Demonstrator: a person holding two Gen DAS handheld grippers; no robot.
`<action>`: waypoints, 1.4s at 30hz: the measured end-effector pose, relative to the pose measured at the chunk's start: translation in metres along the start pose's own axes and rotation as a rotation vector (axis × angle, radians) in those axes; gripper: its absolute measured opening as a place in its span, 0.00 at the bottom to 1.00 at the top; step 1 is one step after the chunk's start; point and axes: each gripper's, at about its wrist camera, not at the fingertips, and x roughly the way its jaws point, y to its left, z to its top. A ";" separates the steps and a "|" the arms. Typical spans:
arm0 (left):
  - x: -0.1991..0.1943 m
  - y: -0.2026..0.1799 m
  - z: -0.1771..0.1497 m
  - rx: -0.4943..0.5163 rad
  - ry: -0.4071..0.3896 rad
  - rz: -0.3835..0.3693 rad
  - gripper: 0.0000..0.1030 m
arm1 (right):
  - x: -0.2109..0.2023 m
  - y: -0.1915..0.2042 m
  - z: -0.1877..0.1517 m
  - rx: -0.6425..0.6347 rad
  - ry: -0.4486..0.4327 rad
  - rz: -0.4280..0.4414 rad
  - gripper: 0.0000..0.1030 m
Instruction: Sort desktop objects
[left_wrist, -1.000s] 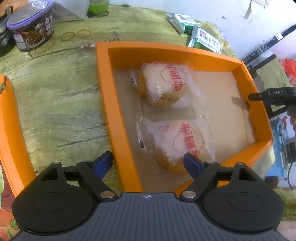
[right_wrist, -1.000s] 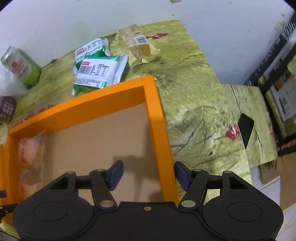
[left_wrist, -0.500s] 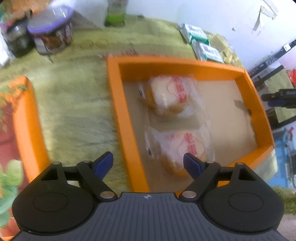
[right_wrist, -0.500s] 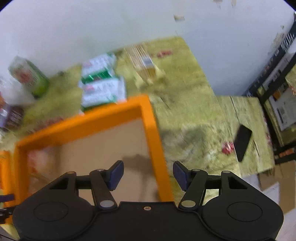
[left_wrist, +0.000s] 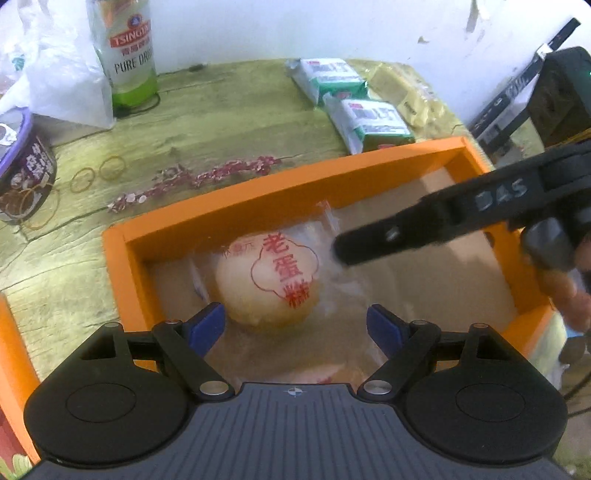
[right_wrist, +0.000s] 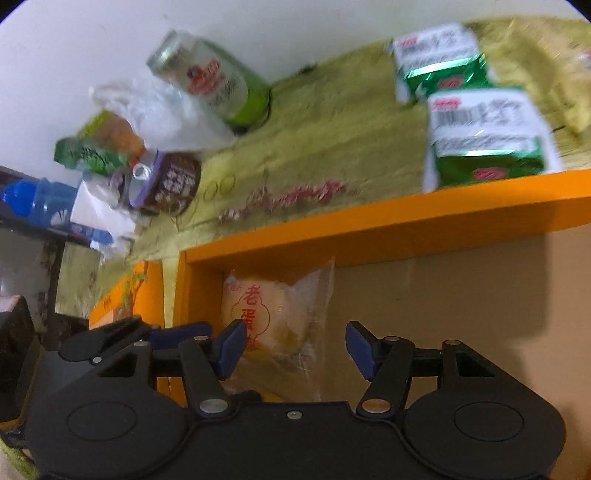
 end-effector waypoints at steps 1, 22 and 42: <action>0.003 0.001 0.000 0.002 0.008 0.005 0.83 | 0.006 -0.002 0.001 0.006 0.014 0.006 0.57; 0.004 0.005 -0.006 -0.025 0.010 0.027 0.83 | 0.035 0.007 0.012 -0.044 0.069 0.063 0.51; -0.024 0.002 -0.027 -0.029 0.004 0.011 0.83 | 0.001 -0.011 0.008 0.040 -0.014 0.104 0.57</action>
